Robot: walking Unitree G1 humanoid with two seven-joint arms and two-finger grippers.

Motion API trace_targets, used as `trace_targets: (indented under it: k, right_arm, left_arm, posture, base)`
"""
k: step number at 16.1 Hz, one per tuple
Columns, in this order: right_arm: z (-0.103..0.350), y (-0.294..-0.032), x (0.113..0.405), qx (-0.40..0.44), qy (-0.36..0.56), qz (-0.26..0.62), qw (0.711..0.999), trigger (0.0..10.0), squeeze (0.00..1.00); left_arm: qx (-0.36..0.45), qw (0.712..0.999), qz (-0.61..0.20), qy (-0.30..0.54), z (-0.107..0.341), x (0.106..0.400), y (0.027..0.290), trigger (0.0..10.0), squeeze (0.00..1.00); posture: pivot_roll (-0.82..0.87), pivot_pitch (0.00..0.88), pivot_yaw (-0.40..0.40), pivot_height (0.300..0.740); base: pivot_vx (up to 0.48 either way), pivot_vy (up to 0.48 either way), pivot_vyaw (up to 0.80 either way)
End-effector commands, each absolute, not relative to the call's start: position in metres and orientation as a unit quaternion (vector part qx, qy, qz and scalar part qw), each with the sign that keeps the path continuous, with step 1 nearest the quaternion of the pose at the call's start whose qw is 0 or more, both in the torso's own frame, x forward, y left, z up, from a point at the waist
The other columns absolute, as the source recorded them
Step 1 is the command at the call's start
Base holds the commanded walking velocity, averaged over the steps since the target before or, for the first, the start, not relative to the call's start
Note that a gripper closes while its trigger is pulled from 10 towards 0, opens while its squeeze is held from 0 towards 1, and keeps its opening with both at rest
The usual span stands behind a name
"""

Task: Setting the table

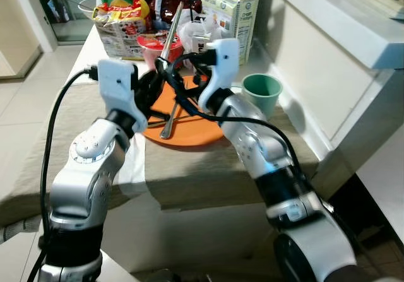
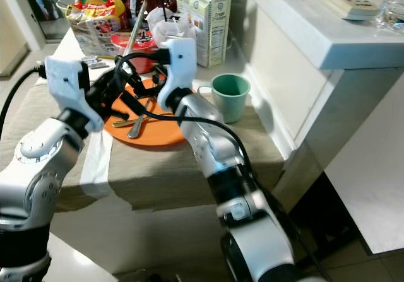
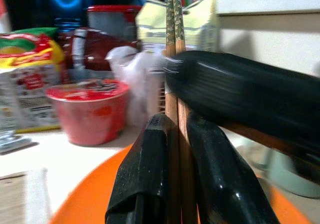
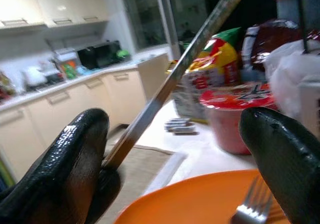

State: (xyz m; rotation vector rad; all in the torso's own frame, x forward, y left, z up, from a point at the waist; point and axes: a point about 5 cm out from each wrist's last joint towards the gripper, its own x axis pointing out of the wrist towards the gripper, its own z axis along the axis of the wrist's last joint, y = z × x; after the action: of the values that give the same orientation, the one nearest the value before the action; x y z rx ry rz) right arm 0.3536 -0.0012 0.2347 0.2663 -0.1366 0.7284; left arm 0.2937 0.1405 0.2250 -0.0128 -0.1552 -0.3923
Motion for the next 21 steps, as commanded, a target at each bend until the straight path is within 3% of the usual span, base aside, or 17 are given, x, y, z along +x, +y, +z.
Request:
trace_targets:
  k: [1, 5, 10, 12, 21]
  right_arm:
    - [0.236, -0.002, 0.359, 0.092, -0.068, 0.348, 0.93, 10.0, 0.0]
    - [0.24, -0.02, 0.377, 0.058, -0.073, 0.306, 0.947, 10.0, 0.0]
    - [0.23, -0.022, 0.381, 0.094, -0.047, 0.283, 0.953, 10.0, 0.0]
    - [0.223, -0.017, 0.381, 0.12, -0.029, 0.282, 0.952, 10.0, 1.0]
    - [0.214, -0.013, 0.379, 0.108, -0.015, 0.271, 0.956, 10.0, 1.0]
  left_arm:
    - [-0.01, 0.965, -0.241, -0.105, 0.237, 0.285, 0.126, 0.0, 0.0]
    - [-0.025, 0.953, -0.27, -0.134, 0.249, 0.273, 0.118, 0.0, 0.0]
    - [-0.029, 0.95, -0.275, -0.148, 0.256, 0.269, 0.119, 0.0, 0.0]
    - [-0.033, 0.944, -0.286, -0.16, 0.263, 0.267, 0.115, 0.0, 0.0]
    - [-0.026, 0.939, -0.302, -0.164, 0.267, 0.269, 0.11, 0.0, 0.0]
  posture:
    - [0.0, 0.0, 0.018, 0.74]
    - [0.0, 0.0, 0.013, 0.74]
    - [0.01, 0.0, 0.013, 0.74]
    - [0.0, 0.0, 0.016, 0.74]
    - [0.0, 0.0, 0.016, 0.74]
  base:
    - [0.0, 0.0, 0.0]
    - [0.0, 0.0, 0.0]
    - [0.0, 0.0, 0.0]
    - [0.0, 0.0, 0.0]
    - [0.0, 0.0, 0.0]
